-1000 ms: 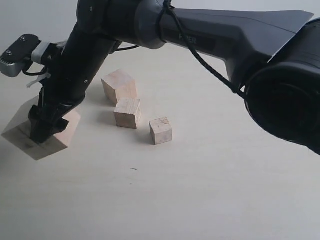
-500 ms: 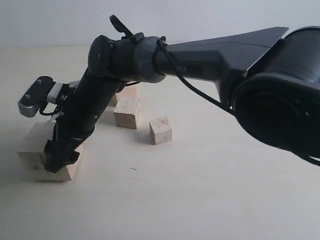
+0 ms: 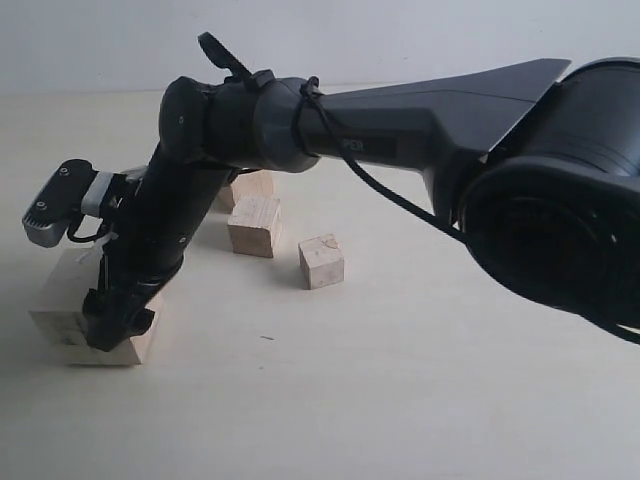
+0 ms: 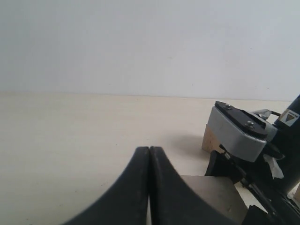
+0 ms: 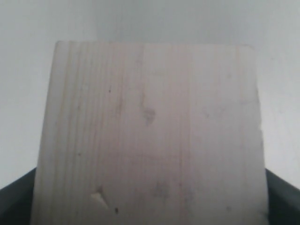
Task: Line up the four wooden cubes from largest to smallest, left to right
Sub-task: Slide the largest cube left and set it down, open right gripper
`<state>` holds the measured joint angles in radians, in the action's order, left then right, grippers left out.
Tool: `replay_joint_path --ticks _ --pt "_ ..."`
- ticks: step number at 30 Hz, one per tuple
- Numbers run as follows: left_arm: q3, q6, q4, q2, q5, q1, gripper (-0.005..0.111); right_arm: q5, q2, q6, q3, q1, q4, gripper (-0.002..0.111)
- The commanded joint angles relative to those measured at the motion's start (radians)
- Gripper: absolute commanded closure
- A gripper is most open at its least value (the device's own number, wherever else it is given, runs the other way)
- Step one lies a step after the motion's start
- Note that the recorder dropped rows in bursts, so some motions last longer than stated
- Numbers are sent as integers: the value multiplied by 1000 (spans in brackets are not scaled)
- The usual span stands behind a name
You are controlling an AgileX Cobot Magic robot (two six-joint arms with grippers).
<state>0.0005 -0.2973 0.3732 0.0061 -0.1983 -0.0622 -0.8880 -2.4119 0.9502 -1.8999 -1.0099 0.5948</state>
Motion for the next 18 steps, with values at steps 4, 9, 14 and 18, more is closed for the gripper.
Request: replay_joint_path --ticks 4,9,14,18 --pt "-1 3 -2 -6 11 2 107 -65 37 -52 8 -3 -27 21" --pt "-1 3 -2 -6 11 2 107 -48 68 -72 8 -3 -27 7" --pt "-1 3 -2 -6 11 2 107 -41 80 -60 8 -3 -65 3" --pt "-1 3 -2 -6 11 2 107 -49 153 -98 8 -1 -149 3"
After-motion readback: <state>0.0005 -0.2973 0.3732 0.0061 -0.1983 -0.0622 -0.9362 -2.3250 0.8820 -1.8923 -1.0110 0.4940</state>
